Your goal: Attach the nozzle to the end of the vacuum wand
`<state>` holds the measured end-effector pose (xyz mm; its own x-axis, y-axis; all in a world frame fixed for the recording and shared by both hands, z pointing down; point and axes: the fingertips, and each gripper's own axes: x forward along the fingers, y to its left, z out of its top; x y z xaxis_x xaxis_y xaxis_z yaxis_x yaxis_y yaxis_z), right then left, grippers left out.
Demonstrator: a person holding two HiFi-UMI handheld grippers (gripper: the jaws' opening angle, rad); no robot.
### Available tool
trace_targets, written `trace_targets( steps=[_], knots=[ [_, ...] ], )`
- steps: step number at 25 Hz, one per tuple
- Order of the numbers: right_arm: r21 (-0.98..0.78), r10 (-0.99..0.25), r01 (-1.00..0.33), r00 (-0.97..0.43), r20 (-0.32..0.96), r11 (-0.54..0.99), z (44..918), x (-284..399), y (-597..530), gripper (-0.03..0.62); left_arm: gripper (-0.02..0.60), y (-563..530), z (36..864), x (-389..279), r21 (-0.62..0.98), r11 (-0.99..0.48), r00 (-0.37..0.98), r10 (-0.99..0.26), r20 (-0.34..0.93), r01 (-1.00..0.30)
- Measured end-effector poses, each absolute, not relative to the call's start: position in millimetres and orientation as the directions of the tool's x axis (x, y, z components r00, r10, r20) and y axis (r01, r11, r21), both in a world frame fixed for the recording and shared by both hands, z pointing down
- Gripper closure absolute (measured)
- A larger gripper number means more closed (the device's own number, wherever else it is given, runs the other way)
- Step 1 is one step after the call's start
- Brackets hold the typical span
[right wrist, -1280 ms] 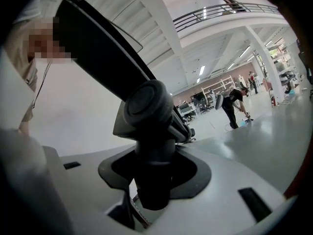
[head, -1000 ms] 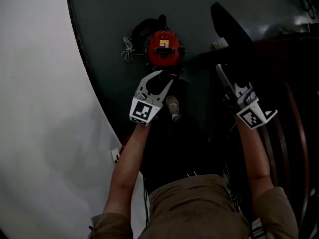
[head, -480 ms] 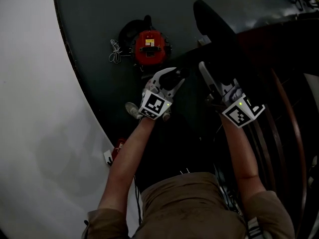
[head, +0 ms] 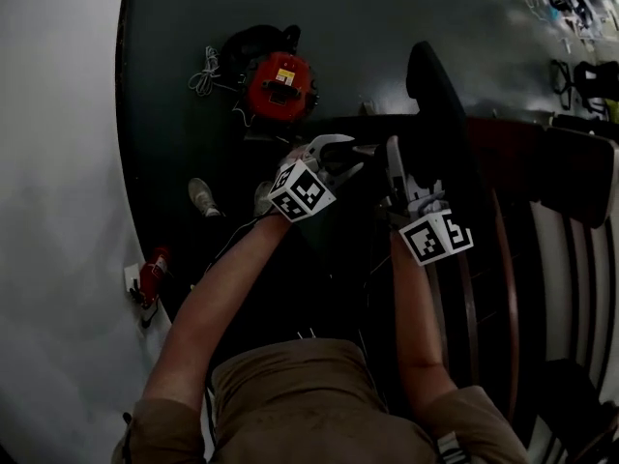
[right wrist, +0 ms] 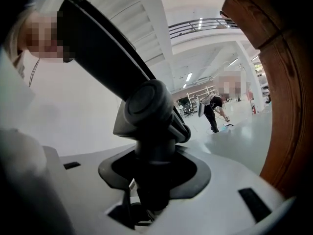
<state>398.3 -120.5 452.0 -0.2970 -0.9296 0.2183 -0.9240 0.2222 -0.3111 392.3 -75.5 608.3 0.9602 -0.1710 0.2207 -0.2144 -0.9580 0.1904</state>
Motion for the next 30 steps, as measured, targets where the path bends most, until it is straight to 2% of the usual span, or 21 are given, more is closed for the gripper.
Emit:
trace_targets(
  steps=[5,10,12,14,17,23,27,30],
  knots=[
    [-0.158,-0.926,-0.955,-0.285,0.246,0.252,446,389,-115,0.424,0.422,-68,607,402,0.18,-0.967,0.966,-0.143,0.215,-0.183],
    [-0.104,-0.933,-0.963,-0.267,0.241,0.249,450,389,-115,0.424,0.422,-64,609,410,0.183,-0.969,0.966,-0.123,0.226,-0.167],
    [-0.123,-0.944,-0.962,-0.265,0.198,0.244,449,393,-113,0.424,0.422,-66,610,412,0.182,-0.968,0.966,-0.129,0.224,-0.172],
    [-0.22,-0.953,-0.95,-0.259,0.157,0.222,451,399,-114,0.424,0.422,-70,613,409,0.188,-0.965,0.966,-0.141,0.219,-0.184],
    [-0.339,-0.956,-0.923,-0.246,0.162,0.181,455,407,-114,0.424,0.42,-74,613,404,0.191,-0.965,0.966,-0.139,0.218,-0.182],
    [-0.142,-0.944,-0.971,-0.225,0.243,0.195,456,399,-121,0.424,0.428,-67,614,415,0.145,-0.984,0.966,-0.07,0.247,-0.109],
    [-0.19,-0.942,-0.963,-0.234,0.242,0.19,458,403,-116,0.425,0.428,-63,616,416,0.158,-0.981,0.968,-0.071,0.24,-0.111],
    [-0.169,-0.93,-0.97,-0.22,0.295,0.176,459,409,-113,0.425,0.428,-56,615,423,0.146,-0.986,0.968,-0.047,0.245,-0.085]
  ],
)
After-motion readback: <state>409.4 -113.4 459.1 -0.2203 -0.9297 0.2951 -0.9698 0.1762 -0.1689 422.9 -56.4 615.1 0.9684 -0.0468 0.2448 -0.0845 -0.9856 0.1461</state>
